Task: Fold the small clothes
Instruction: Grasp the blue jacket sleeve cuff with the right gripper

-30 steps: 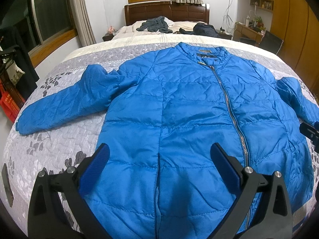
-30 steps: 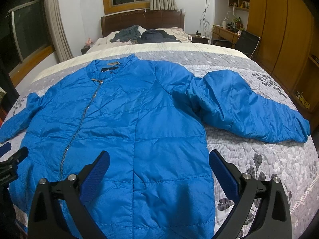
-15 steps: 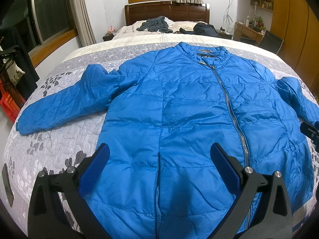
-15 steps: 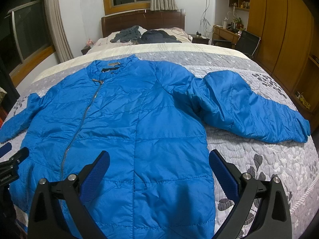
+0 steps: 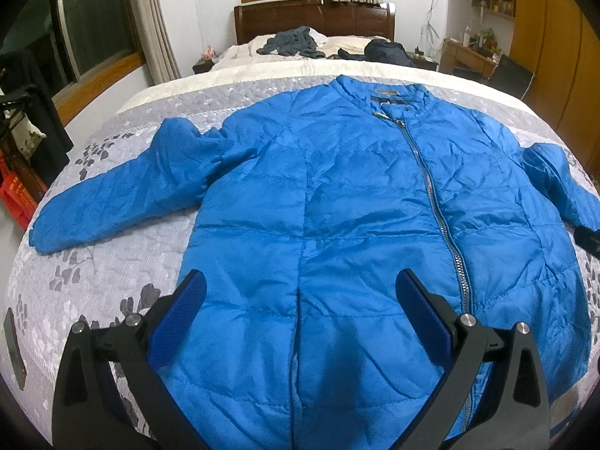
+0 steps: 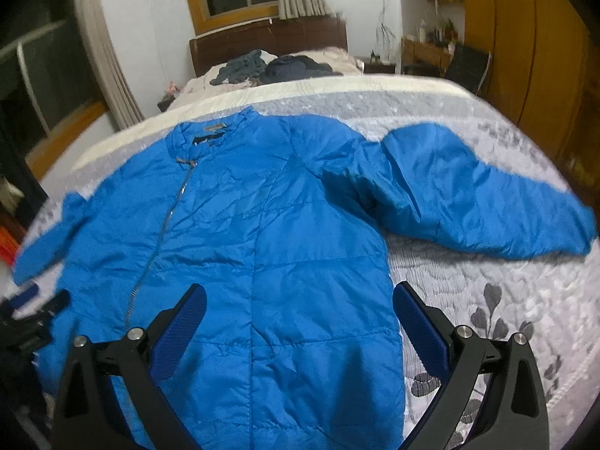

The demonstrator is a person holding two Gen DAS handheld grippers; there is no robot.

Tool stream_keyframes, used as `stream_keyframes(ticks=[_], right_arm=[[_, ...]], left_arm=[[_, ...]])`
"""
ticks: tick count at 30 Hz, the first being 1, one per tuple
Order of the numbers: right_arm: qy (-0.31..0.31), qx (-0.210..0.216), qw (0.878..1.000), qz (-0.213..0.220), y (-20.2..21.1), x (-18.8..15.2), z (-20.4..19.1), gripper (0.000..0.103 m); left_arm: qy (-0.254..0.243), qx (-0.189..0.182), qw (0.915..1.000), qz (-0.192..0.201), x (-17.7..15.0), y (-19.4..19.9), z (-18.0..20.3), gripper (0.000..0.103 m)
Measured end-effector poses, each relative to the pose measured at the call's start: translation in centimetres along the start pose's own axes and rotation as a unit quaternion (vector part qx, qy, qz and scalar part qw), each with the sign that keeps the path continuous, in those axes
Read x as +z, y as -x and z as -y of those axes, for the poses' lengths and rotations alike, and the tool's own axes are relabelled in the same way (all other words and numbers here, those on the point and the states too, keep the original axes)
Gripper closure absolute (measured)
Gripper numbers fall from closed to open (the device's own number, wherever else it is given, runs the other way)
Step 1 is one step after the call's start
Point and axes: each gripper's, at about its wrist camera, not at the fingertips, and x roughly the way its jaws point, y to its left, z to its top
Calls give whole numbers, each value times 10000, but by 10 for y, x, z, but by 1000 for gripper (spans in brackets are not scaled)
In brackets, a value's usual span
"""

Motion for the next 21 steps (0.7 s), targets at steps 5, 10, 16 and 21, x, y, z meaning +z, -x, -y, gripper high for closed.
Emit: stream_keyframes(ticks=[5, 10, 16, 21], right_arm=[[-617, -170, 9978, -187, 4, 17, 65, 4], [-1524, -591, 9850, -547, 4, 29, 162, 4], [-2653, -790, 9581, -739, 2, 24, 275, 4], [-3312, -608, 9386, -757, -9, 23, 333, 6]], left_arm=[[-70, -141, 9996, -242, 14, -8, 6, 3], [-140, -283, 9991, -288, 34, -13, 23, 3], [-331, -301, 9986, -274, 56, -22, 51, 3], [-333, -388, 9984, -261, 69, -28, 66, 3]])
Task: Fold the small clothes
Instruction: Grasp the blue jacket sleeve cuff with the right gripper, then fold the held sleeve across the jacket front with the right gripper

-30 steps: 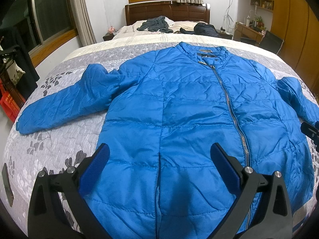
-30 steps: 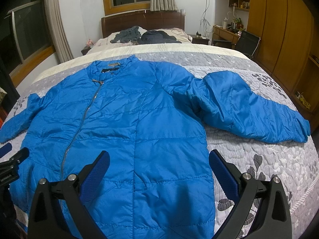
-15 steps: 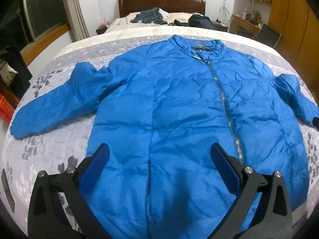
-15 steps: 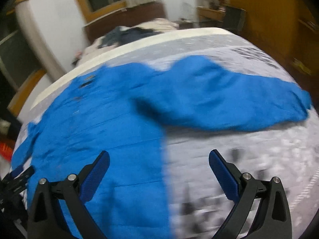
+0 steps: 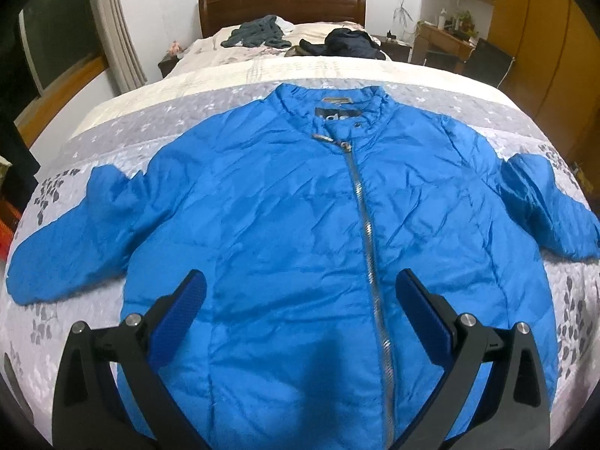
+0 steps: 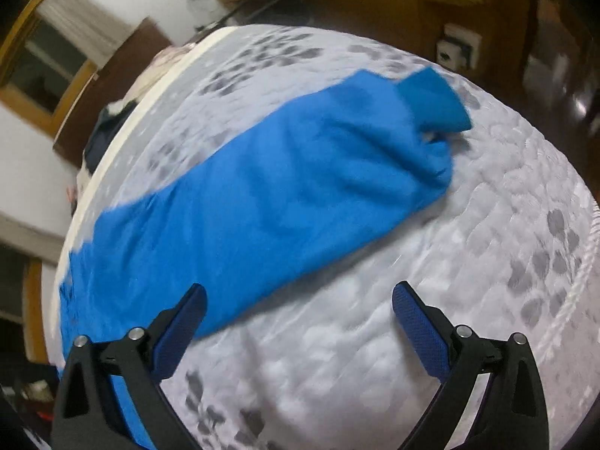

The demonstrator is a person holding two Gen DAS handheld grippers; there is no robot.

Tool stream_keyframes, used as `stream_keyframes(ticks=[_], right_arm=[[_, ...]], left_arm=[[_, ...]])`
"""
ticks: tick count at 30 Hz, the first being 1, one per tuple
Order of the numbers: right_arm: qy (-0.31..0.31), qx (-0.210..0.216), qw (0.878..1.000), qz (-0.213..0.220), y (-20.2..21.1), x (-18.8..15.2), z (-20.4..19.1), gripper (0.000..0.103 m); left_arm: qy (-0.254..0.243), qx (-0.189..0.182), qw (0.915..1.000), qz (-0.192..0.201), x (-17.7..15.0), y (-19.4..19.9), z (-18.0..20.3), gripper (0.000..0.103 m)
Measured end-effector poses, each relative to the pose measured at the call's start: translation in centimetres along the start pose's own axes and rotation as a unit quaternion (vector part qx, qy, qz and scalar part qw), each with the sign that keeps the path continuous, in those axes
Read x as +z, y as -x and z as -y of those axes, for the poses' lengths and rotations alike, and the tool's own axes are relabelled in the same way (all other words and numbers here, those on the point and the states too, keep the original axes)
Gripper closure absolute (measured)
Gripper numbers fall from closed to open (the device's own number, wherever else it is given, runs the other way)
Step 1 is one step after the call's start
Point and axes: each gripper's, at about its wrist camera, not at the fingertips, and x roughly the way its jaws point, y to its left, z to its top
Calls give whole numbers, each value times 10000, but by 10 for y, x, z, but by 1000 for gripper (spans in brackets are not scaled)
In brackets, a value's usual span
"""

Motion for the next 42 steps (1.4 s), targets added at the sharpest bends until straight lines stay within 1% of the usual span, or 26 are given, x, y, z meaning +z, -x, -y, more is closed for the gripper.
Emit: stream_keyframes(ticks=[3, 5, 7, 8, 9, 10, 11, 12, 13, 15, 16, 17, 21, 24, 27, 32, 36, 39, 42], right_arm=[[-288, 123, 9995, -4, -14, 20, 21, 12], [-429, 212, 9988, -39, -21, 29, 29, 14], [-498, 284, 9983, 66, -23, 36, 33, 15], [-513, 292, 9981, 156, -23, 39, 34, 21], [-556, 286, 9978, 214, -23, 42, 36, 31], [-618, 311, 9972, 268, -22, 44, 38, 37], [-659, 342, 9968, 300, -23, 47, 40, 55], [-693, 368, 9964, 319, -24, 50, 42, 69], [-748, 393, 9959, 326, -25, 53, 45, 74], [-744, 609, 9947, 361, -25, 56, 48, 93], [-715, 730, 9940, 401, -23, 56, 48, 94], [-630, 711, 9943, 479, -19, 56, 46, 96], [-147, 477, 9946, 909, 2, 53, 20, 98], [295, 433, 9912, 1214, 21, 49, -10, 98], [803, 568, 9851, 1411, 35, 41, -51, 98], [1707, 1005, 9686, 1501, 51, 14, -132, 98], [2376, 1361, 9517, 1389, 50, -17, -197, 98], [2927, 1627, 9347, 1195, 44, -49, -248, 98], [3344, 1656, 9213, 1094, 34, -78, -284, 98]], left_arm=[[-15, 31, 10000, 56, 4, -1, 4, 3], [-8, 53, 9999, 88, 6, -2, 6, 3], [-12, 78, 9999, 95, 7, -4, 6, 3], [-6, 92, 9999, 97, 7, -5, 6, 3], [4, 106, 9999, 101, 7, -6, 5, 3], [18, 121, 9999, 105, 7, -7, 4, 3], [35, 132, 9999, 105, 7, -8, 3, 3], [50, 140, 9998, 104, 7, -9, 1, 3], [64, 146, 9998, 102, 7, -11, -1, 3], [99, 162, 9998, 93, 7, -13, -3, 3], [115, 169, 9998, 88, 7, -14, -5, 3], [138, 183, 9997, 80, 8, -15, -7, 3], [251, 189, 9995, 81, 9, -16, -15, 3], [303, 198, 9993, 123, 10, -13, -20, 3], [344, 177, 9991, 182, 10, -9, -23, 3], [412, 163, 9987, 247, 12, -4, -30, 3], [509, 118, 9983, 253, 12, -3, -37, 3], [558, 101, 9980, 269, 13, -3, -43, 3], [624, 84, 9977, 254, 13, -4, -48, 3]])
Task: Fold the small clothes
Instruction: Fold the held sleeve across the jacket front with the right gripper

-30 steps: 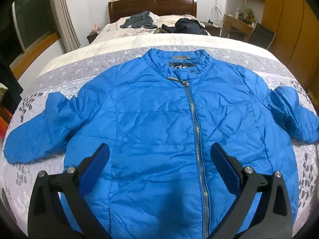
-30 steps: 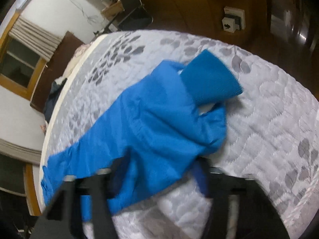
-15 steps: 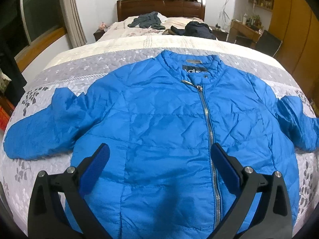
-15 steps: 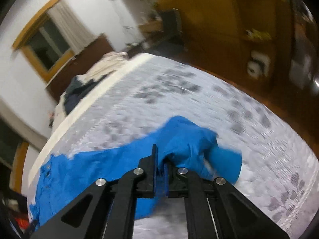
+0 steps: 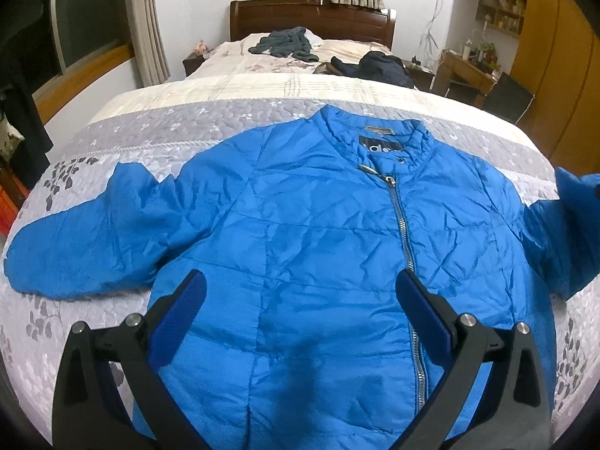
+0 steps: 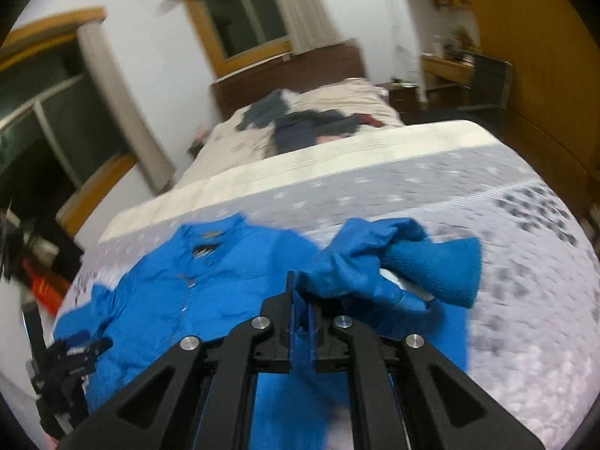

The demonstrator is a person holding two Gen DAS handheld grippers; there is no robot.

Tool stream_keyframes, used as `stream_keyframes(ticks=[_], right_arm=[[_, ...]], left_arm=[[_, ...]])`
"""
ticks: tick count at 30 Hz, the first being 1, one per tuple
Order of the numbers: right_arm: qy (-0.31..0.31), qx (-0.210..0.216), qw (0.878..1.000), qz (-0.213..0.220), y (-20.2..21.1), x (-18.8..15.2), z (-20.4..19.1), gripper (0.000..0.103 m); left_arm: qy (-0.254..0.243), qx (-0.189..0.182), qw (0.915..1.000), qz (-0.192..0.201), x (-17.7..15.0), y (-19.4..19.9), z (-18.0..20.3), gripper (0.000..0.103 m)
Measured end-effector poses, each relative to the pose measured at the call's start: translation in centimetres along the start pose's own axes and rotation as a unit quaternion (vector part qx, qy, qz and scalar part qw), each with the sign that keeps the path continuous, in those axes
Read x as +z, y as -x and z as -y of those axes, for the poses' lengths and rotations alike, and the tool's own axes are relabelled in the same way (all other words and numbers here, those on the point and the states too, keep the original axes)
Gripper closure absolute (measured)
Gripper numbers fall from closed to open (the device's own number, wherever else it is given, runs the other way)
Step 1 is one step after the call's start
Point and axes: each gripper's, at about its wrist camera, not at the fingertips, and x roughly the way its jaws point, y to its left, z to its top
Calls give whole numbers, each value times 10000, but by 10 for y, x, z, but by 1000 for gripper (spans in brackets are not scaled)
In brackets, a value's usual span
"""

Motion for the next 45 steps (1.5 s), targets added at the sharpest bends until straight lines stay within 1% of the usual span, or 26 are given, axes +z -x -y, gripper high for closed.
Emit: stream_keyframes(ticks=[3, 9, 15, 19, 21, 23, 25, 26, 27, 29, 31, 32, 34, 36, 38, 41, 43, 45], right_arm=[[314, 156, 9993, -143, -16, -7, -36, 98], [854, 518, 9937, -505, -44, -25, -82, 98], [1412, 823, 9819, -963, -77, -56, -126, 98], [1668, 851, 9748, -1209, -96, -71, -146, 97], [1722, 919, 9709, -1384, -100, -78, -147, 88], [1807, 944, 9680, -1463, -100, -83, -148, 81], [1871, 1010, 9657, -1488, -95, -88, -147, 76], [1844, 1066, 9656, -1489, -90, -89, -144, 73], [1779, 1184, 9654, -1493, -83, -89, -140, 67], [1725, 1435, 9630, -1492, -67, -90, -132, 60], [1752, 1432, 9645, -1361, -49, -89, -124, 60], [1740, 1358, 9670, -1273, -40, -87, -118, 60], [1556, 1057, 9769, -1019, -20, -79, -98, 60], [1278, 820, 9857, -736, -2, -68, -75, 56], [916, 495, 9935, -463, 15, -55, -47, 55], [512, 54, 9984, -214, 28, -40, -15, 53], [320, -71, 9993, -191, 30, -37, 1, 52], [184, -117, 9994, -251, 29, -36, 13, 52]], left_arm=[[64, 11, 10000, -15, 2, -2, -6, 3], [169, -15, 9999, -34, 5, -3, -15, 3], [208, -79, 9997, -70, 8, -5, -20, 3], [254, -10, 9996, -115, 9, -7, -23, 3], [276, -22, 9995, -148, 9, -9, -24, 3], [266, -50, 9995, -189, 9, -10, -24, 3], [233, -98, 9994, -234, 9, -10, -22, 3], [209, -121, 9994, -257, 9, -10, -19, 3], [187, -138, 9993, -278, 9, -11, -18, 3], [91, -226, 9990, -382, 9, -11, -11, 3], [-50, -297, 9985, -462, 9, -11, -2, 3], [-137, -318, 9982, -481, 10, -10, 5, 3], [-306, -393, 9975, -511, 11, -9, 19, 3], [-550, -546, 9954, -567, 10, -8, 41, 3], [-809, -673, 9923, -654, 8, -9, 66, 3], [-1205, -600, 9888, -641, 2, -13, 101, 3], [-1465, -479, 9865, -558, -2, -19, 127, 3], [-1635, -413, 9839, -596, -4, -28, 149, 3]])
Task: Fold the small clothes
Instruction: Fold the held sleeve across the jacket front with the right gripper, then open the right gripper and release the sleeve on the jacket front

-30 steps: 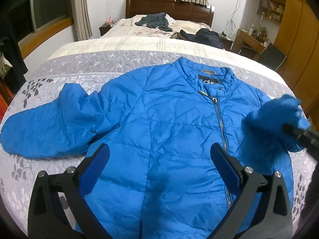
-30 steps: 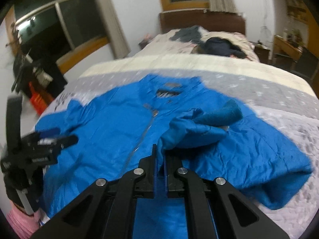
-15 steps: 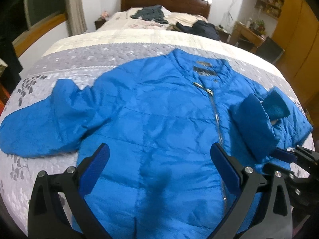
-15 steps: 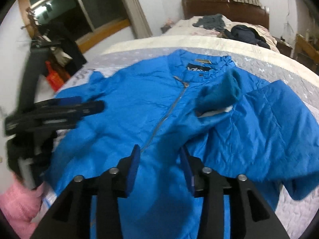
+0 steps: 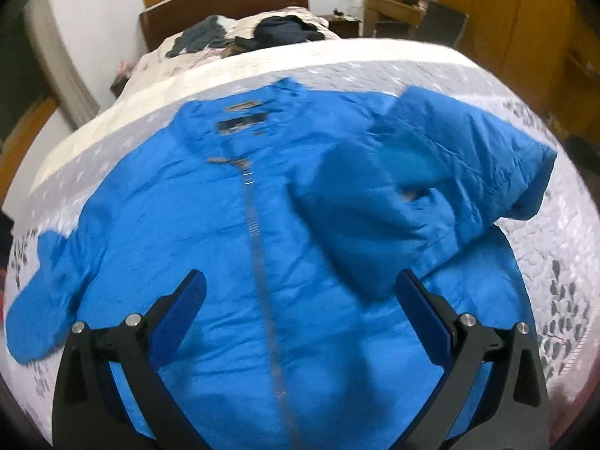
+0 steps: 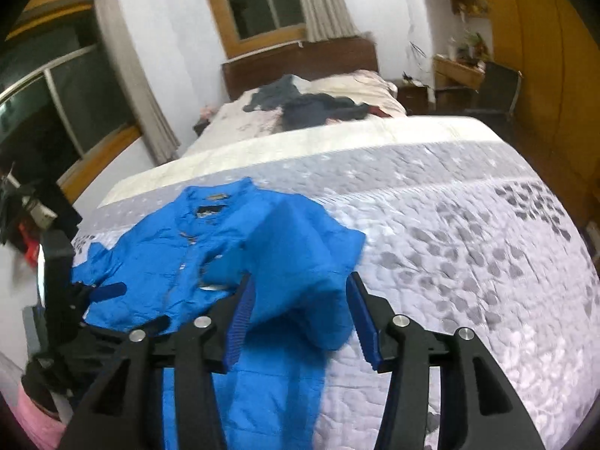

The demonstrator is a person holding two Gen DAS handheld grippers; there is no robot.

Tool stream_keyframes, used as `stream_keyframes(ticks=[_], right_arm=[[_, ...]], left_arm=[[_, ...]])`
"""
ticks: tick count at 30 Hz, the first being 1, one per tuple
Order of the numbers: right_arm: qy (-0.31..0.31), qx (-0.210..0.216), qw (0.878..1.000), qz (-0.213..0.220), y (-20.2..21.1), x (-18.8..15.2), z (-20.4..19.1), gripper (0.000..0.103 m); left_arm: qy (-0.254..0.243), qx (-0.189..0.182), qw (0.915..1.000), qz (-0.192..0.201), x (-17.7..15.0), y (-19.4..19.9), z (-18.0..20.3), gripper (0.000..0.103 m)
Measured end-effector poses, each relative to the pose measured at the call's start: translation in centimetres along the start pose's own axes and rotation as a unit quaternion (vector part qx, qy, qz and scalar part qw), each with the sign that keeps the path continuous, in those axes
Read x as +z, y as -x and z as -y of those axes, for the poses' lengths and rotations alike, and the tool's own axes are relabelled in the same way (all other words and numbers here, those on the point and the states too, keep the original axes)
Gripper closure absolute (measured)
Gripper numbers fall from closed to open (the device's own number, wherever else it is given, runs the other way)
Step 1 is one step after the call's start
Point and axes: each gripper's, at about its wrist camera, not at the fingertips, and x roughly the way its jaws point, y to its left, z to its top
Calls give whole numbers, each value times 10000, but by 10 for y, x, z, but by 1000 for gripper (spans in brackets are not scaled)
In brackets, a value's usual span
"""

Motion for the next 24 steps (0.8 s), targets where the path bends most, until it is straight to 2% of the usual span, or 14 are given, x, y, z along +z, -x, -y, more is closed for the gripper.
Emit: stream_keyframes(ticks=[3, 6, 8, 10, 12, 15, 18, 20, 24], right_arm=[[-70, 13, 10000, -25, -2, -1, 9, 52], [-62, -40, 10000, 2, -3, -2, 8, 52], [-35, -109, 9999, 29, -4, -2, 7, 52], [-98, -80, 9999, 1, -5, -2, 10, 52], [-151, -79, 9999, -31, -8, -2, 13, 52], [-240, -83, 9996, -87, -12, -3, 16, 52], [-304, -53, 9994, -134, -18, -3, 20, 52], [-328, -23, 9993, -152, -21, -4, 21, 52], [-398, 175, 9989, -190, -28, -4, 24, 52]], left_arm=[[-10, 76, 9997, -244, 10, -23, 18, 3], [-2, 414, 9985, -349, 14, -44, 27, 3], [138, 362, 9987, -340, 15, -49, 23, 4], [323, 130, 9988, -340, 14, -51, 14, 22], [520, -209, 9976, -405, 15, -50, 5, 56], [688, -480, 9959, -326, 16, -45, -6, 80], [895, -731, 9932, -131, 17, -37, -20, 92], [1033, -908, 9905, 44, 18, -28, -33, 94], [1296, -941, 9861, 440, 22, -8, -66, 96]])
